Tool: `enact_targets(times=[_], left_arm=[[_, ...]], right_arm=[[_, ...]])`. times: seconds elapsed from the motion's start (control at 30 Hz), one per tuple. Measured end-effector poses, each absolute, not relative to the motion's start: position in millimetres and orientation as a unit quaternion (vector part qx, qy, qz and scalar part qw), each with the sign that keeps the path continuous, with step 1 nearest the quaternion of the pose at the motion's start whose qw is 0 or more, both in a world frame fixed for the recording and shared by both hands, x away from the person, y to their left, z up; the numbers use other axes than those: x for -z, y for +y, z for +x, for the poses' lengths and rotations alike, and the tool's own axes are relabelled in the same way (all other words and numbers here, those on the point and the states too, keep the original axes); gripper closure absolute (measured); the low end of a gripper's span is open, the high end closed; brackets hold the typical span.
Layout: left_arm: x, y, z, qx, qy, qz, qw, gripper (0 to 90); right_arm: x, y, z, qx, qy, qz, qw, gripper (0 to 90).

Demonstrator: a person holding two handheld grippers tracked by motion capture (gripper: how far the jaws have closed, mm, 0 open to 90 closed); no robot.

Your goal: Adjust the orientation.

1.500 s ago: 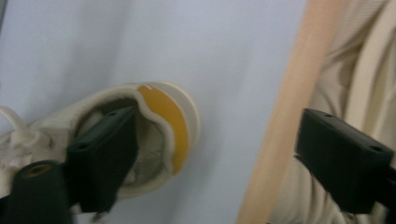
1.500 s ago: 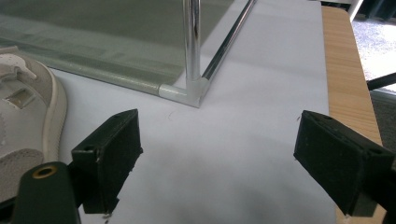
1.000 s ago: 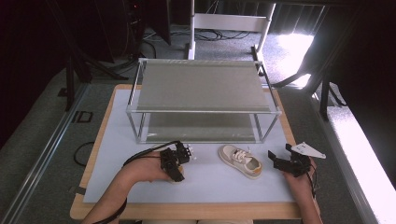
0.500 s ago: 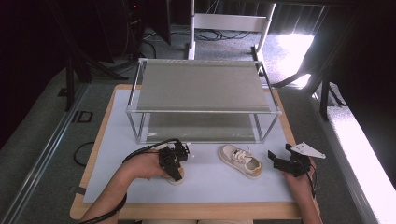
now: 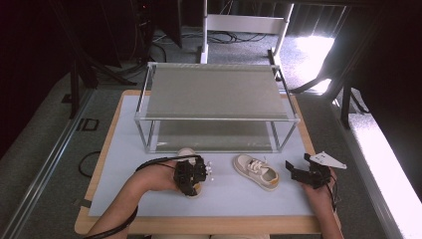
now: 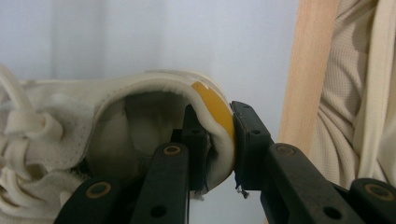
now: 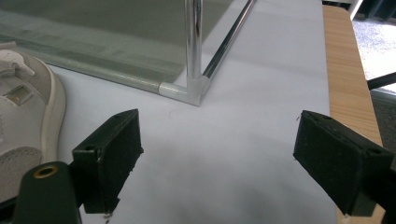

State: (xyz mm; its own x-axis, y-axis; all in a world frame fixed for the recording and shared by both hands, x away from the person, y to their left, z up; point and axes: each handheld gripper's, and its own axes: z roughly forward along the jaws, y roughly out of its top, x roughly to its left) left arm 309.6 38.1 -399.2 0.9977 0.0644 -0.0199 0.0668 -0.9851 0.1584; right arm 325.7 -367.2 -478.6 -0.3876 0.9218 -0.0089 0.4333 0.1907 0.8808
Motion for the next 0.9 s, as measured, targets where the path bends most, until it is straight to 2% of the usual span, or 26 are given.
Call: enact_targets(times=[0.17, 0.27, 0.47, 0.67, 0.77, 0.8, 0.9], left_arm=[[397.0, 33.2, 305.0, 0.001, -0.030, 0.996, 0.080, 76.8], [396.7, 32.7, 304.4, 0.002, -0.045, 0.995, 0.084, 76.7], [408.4, 32.1, 304.9, 0.028, -0.037, 0.997, 0.062, 75.8], [408.9, 36.5, 309.9, 0.039, -0.015, 0.996, 0.073, 72.5], [408.4, 35.5, 312.0, 0.031, 0.001, 0.997, 0.069, 67.6], [408.2, 36.2, 312.4, 0.026, 0.011, 0.997, 0.071, 61.5], [407.6, 39.6, 314.0, 0.031, 0.030, 0.996, 0.076, 58.9]], right_arm=[[478.6, -367.0, 325.6, -0.425, 0.717, 0.472, 0.288, 14.4], [478.6, -367.1, 325.6, -0.426, 0.716, 0.472, 0.287, 14.5], [478.6, -367.0, 325.6, -0.425, 0.717, 0.471, 0.287, 14.5], [478.7, -366.8, 325.5, -0.426, 0.717, 0.471, 0.287, 14.4], [478.7, -366.9, 325.6, -0.426, 0.718, 0.471, 0.287, 14.5], [478.6, -367.0, 325.4, -0.427, 0.717, 0.471, 0.287, 14.5], [478.7, -366.8, 325.2, -0.426, 0.717, 0.470, 0.288, 14.4]])
